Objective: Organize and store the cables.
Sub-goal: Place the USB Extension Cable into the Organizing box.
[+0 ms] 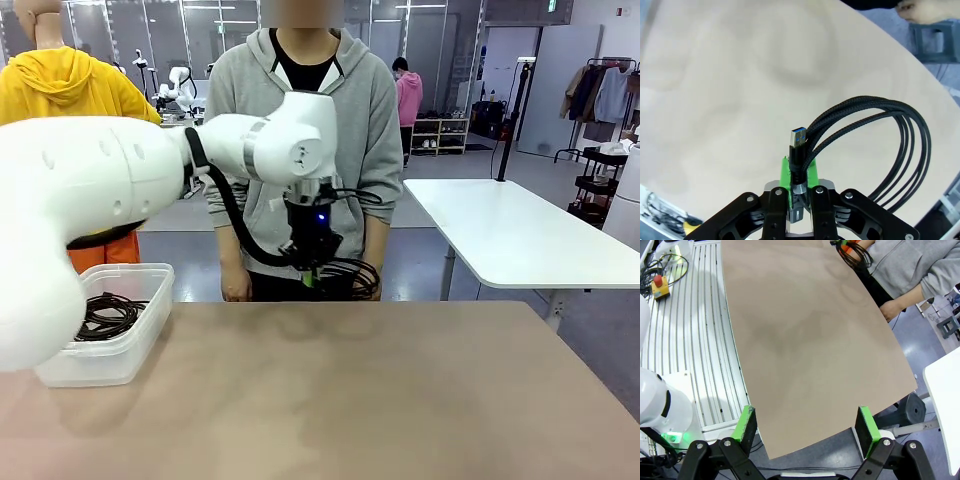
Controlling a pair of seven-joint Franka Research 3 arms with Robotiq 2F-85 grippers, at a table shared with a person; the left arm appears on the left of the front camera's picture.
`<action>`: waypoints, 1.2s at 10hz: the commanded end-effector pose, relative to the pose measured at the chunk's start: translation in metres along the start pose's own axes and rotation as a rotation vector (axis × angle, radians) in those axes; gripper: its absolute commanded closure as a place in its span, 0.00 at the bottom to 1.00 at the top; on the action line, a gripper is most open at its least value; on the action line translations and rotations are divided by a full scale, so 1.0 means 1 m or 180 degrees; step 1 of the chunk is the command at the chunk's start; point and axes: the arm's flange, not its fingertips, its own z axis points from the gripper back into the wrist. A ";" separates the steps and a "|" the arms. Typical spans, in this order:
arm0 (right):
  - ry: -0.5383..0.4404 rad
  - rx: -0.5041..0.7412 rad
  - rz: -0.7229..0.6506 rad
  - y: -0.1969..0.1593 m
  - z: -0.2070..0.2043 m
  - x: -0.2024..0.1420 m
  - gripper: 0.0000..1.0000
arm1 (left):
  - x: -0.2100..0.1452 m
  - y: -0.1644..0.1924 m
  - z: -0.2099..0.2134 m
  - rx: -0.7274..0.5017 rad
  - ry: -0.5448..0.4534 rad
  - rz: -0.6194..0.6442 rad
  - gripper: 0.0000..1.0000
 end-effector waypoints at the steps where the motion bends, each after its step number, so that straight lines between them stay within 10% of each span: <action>1: -0.0002 -0.0031 0.0017 0.000 0.001 0.001 0.00 | 0.015 0.054 0.022 0.0166 0.0201 -0.0188 0.86; 6: -0.0002 -0.0031 0.0017 0.000 0.001 0.001 0.00 | 0.050 0.204 0.047 0.0349 0.0400 -0.1598 0.86; 12: -0.0002 -0.0031 0.0017 0.000 0.001 0.001 0.00 | 0.072 0.316 0.073 0.0060 0.0235 -0.1713 0.86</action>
